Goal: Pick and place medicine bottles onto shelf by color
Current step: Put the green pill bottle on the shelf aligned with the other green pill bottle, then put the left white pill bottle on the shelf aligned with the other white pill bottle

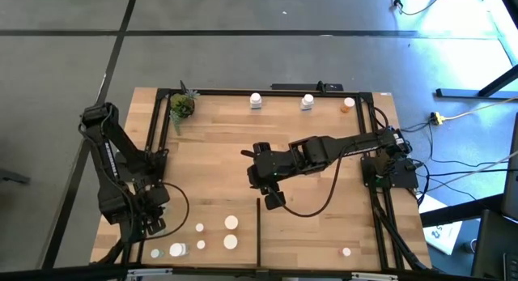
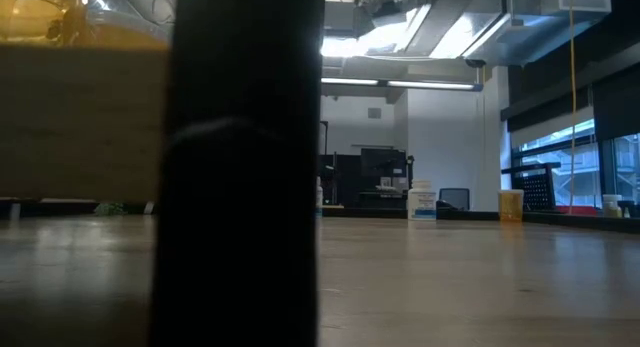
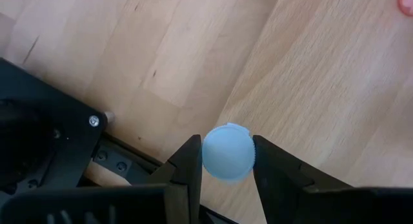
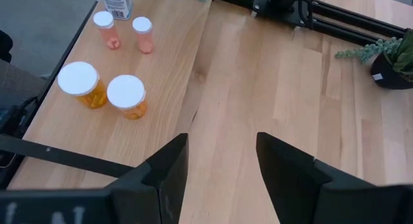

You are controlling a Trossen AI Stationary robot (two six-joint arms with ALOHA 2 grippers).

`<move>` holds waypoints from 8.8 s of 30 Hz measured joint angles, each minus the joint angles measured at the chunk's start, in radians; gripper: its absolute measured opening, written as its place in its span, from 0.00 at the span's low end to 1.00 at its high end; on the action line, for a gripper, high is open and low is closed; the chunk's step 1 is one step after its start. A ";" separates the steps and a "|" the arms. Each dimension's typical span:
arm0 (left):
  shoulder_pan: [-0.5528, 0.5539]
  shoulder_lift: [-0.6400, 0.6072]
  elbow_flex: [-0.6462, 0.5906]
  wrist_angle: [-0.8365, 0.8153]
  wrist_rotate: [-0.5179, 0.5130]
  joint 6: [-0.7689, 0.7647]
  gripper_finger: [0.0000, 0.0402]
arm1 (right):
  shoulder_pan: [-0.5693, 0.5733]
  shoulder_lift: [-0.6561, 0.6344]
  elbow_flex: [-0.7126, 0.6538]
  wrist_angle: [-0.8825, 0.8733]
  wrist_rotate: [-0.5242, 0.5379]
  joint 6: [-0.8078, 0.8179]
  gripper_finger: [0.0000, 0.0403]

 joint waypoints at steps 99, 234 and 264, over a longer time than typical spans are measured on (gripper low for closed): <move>-0.077 0.000 -0.002 0.022 -0.036 -0.023 0.49 | 0.000 -0.001 0.000 0.001 -0.001 0.054 0.46; 0.338 -0.006 0.187 -0.207 -0.710 0.128 0.49 | -0.583 0.004 0.000 -0.324 -0.190 -0.206 0.46; 0.460 -0.006 0.187 -0.214 -0.622 0.158 0.49 | -0.660 0.087 -0.001 -0.287 -0.052 -0.362 0.46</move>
